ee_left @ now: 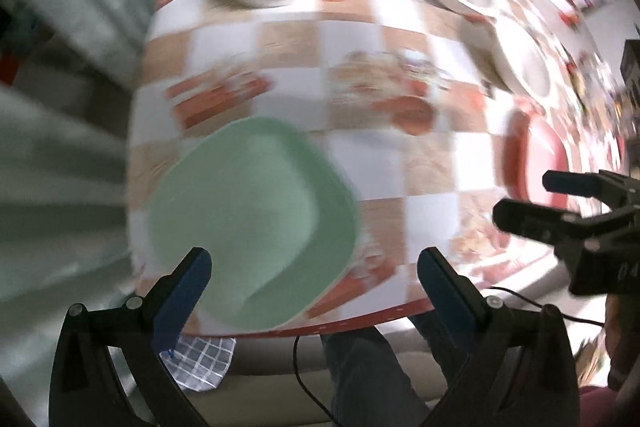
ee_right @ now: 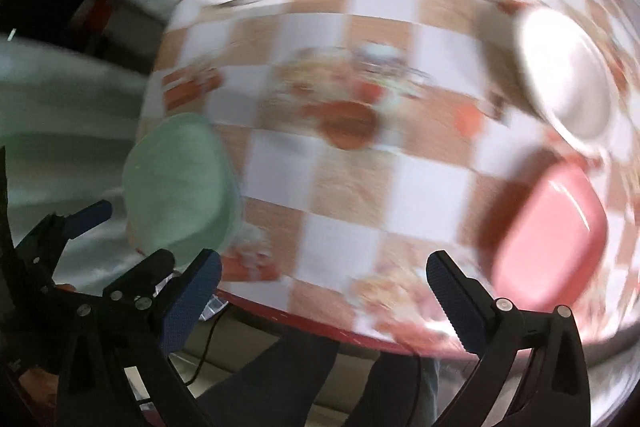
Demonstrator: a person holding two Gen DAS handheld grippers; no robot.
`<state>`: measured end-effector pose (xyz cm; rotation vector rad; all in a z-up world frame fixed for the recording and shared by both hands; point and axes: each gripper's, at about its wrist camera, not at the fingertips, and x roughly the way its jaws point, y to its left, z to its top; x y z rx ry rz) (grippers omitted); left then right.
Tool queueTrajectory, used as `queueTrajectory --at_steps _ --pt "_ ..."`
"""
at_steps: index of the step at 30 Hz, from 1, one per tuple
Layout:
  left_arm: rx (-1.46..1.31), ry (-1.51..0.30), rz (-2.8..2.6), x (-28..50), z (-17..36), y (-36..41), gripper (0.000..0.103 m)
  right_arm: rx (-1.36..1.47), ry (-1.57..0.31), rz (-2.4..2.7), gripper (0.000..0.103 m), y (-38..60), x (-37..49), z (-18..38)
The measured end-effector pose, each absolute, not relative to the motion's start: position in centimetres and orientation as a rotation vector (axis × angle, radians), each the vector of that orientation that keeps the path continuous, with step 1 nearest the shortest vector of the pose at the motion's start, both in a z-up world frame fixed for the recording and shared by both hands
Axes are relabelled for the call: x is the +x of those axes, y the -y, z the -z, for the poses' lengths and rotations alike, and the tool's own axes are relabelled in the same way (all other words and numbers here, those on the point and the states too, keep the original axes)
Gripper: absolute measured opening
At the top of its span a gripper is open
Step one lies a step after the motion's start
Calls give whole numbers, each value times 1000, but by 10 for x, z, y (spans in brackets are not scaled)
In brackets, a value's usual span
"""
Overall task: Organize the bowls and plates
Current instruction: 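Move both grippers to the rim of the pink square plate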
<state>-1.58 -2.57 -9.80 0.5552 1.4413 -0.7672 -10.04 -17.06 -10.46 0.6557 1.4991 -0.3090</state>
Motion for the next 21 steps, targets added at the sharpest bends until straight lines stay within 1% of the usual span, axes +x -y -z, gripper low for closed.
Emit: queueTrajectory --at_steps 6,10,15,21 --pt "700 -1446 923 -60 107 97 103 823 -1428 555 103 237 -177 104" --pt "807 -1412 1008 -99 116 150 103 915 -1411 683 103 270 -226 111" --pt "884 -1413 1031 -127 133 191 103 982 -1404 765 103 297 -268 121" --pt "897 -1417 1001 -136 146 224 103 1040 -1406 800 103 322 -299 140"
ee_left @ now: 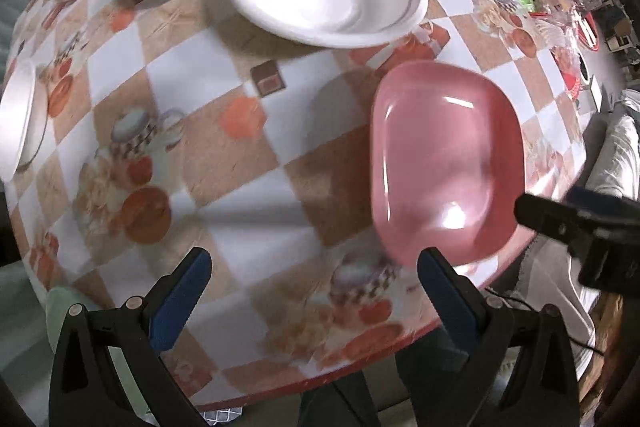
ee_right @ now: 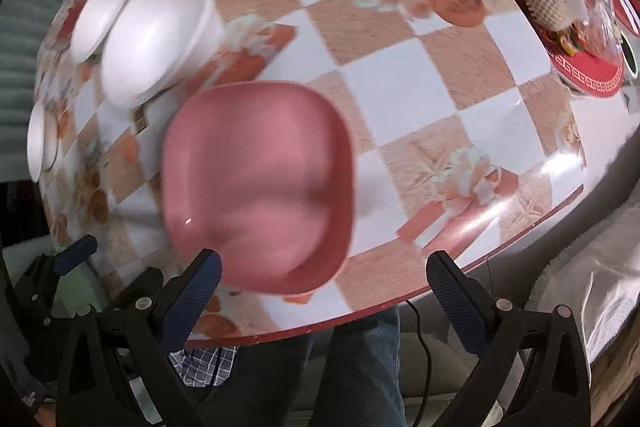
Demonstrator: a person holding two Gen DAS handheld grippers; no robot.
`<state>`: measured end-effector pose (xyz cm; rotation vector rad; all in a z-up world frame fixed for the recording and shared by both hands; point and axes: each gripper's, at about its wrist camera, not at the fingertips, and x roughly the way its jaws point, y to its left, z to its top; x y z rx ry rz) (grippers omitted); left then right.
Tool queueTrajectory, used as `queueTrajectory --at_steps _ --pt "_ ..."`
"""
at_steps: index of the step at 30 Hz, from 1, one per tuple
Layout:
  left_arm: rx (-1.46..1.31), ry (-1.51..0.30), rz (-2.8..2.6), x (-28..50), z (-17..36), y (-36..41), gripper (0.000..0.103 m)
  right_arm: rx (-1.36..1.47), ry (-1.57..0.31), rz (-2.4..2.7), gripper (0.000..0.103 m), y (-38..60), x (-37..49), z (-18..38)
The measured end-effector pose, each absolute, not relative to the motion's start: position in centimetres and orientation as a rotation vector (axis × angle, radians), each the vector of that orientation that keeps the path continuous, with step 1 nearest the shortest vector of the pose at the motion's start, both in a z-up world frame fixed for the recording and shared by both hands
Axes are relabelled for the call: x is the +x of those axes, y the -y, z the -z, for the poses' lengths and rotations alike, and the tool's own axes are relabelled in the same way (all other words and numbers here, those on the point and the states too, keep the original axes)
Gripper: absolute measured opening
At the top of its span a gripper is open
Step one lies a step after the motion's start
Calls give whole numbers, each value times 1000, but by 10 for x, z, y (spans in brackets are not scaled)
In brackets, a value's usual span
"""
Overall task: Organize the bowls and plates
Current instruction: 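Move both grippers to the rim of the pink square plate, then close both grippers on the pink plate rim and lift it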
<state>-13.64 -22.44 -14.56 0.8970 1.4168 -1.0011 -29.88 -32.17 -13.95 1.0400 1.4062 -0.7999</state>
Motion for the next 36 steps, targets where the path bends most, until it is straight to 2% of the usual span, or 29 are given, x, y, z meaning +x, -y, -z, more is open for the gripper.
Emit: queueTrajectory --at_steps 20,30,36 --pt "963 -1380 916 -167 199 297 102 1059 -1406 817 103 356 -312 180" --pt "955 -1387 941 -171 207 305 103 1057 -1420 834 103 357 -316 187" --pt "914 -1336 961 -174 199 281 103 1033 -1502 815 103 353 -298 196"
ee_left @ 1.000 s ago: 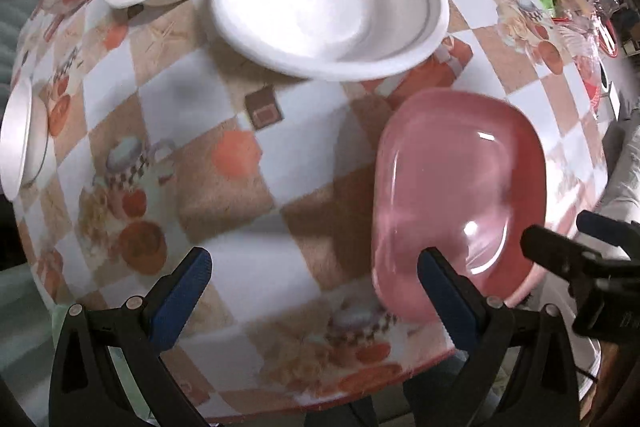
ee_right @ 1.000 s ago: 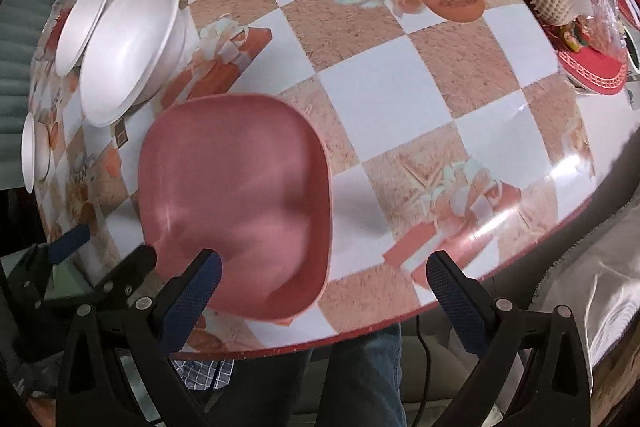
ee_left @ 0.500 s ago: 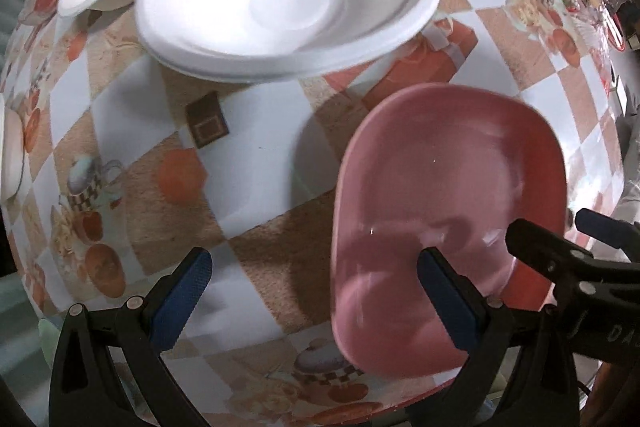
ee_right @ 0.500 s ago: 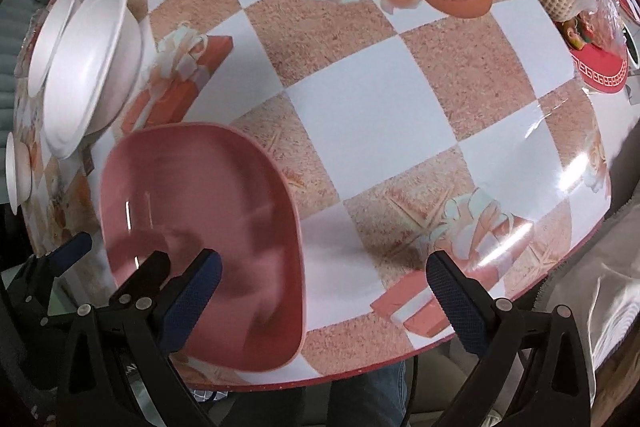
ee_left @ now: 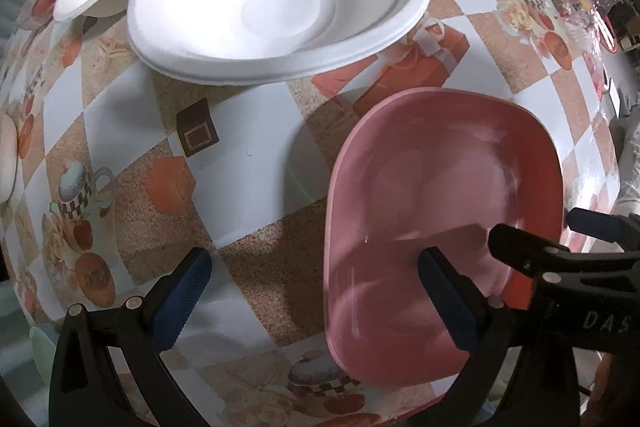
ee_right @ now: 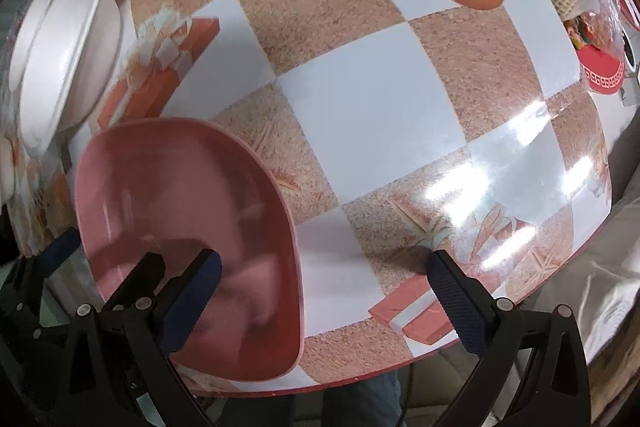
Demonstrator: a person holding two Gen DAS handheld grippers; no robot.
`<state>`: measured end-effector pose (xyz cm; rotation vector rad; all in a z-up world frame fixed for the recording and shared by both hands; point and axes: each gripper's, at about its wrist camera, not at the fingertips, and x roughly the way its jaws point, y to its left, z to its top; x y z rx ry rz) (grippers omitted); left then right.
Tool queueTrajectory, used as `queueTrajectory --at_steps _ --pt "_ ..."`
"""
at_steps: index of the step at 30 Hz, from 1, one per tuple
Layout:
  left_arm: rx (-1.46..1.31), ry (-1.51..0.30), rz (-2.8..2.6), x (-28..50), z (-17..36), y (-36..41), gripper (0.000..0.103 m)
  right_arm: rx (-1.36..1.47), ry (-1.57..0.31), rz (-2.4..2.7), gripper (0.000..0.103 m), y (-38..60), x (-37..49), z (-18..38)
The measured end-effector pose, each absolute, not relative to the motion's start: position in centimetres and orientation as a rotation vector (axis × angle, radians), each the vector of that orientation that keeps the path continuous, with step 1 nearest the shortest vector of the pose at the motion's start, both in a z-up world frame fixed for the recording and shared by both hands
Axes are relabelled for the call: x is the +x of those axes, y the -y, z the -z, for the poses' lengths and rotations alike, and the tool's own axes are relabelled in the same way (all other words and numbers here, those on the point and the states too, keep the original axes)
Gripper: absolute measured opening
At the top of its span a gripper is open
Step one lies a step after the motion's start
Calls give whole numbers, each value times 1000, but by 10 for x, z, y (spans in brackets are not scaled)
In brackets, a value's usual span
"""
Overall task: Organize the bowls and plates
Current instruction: 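Close both grippers on the pink plate rim and lift it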
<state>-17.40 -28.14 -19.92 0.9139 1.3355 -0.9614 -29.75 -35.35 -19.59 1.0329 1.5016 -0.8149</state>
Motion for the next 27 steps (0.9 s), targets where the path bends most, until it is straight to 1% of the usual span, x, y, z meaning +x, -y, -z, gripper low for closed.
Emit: queueTrajectory --at_steps 4,5,6,7,8,9,10,12,14,16,19,23,27 --pt "932 -1384 938 -173 201 286 103 1081 -1446 828 103 352 -295 195" --pt "941 -1393 937 -174 201 288 102 1094 -1430 822 101 351 -295 193" --pt "945 -1392 943 -175 200 290 101 1088 -1424 820 93 351 -293 190" --pt "949 -1384 952 -178 199 291 98 1066 -1424 805 79 351 -288 186" --pt "952 -1378 962 -182 198 292 96 1047 -1422 781 71 349 -283 183" --pt "958 -1373 969 -188 197 298 95 1036 -1419 753 57 348 -279 181" --pt "963 -1367 978 -192 196 299 94 1034 -1417 726 47 346 -275 179" --pt "972 -1361 991 -199 196 301 93 1041 -1412 710 45 344 -270 180" --pt "970 -1357 999 -203 193 301 87 1069 -1390 710 42 346 -271 179" --pt "970 -1351 1023 -209 189 303 82 1142 -1348 659 29 346 -272 182" --pt "971 -1358 1028 -210 187 304 80 1133 -1361 648 29 345 -268 183" --pt "945 -1364 1032 -197 184 294 68 1137 -1362 655 29 345 -265 185" --pt "926 -1387 1019 -184 186 283 67 1134 -1370 640 29 333 -258 188"
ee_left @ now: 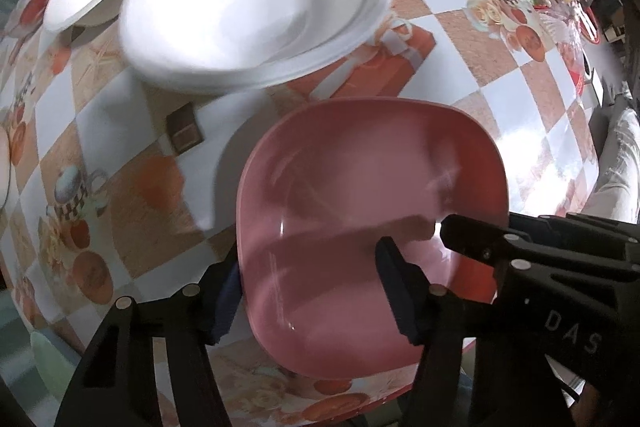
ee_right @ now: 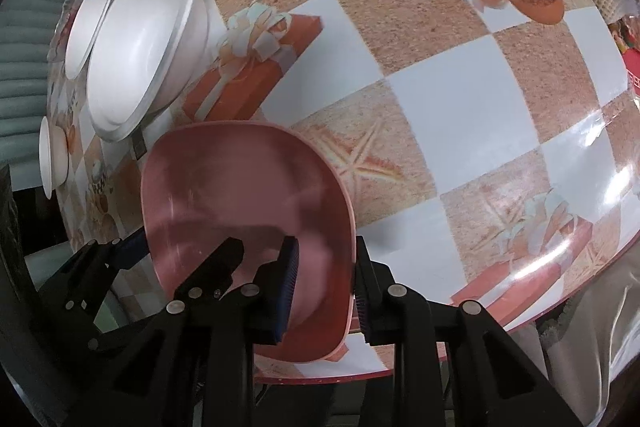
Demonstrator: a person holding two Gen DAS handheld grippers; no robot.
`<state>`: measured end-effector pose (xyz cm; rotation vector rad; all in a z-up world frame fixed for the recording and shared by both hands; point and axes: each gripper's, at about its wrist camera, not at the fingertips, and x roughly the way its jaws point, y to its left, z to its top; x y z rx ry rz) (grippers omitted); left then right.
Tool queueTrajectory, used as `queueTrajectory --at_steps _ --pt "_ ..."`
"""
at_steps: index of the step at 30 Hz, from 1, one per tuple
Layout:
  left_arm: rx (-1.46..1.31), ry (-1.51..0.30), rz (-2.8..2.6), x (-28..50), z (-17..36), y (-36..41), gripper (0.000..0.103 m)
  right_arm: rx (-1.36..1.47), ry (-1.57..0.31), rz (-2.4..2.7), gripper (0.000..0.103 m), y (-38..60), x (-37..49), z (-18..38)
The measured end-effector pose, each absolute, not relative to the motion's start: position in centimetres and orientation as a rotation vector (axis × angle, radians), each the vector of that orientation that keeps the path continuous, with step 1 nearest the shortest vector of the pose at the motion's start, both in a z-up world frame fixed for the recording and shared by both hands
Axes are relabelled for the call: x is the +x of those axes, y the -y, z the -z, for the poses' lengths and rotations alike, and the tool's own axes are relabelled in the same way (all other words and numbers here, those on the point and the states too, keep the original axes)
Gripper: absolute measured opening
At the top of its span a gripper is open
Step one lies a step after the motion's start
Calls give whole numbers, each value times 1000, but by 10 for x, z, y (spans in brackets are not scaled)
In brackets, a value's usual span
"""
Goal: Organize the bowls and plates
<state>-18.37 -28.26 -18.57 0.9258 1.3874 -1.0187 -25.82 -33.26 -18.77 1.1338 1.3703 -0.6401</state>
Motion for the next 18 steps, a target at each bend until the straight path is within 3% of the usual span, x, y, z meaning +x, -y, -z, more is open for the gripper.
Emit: queueTrajectory --at_steps 18 --pt "853 -1430 881 -123 198 222 67 1018 -1450 495 29 269 -177 192"
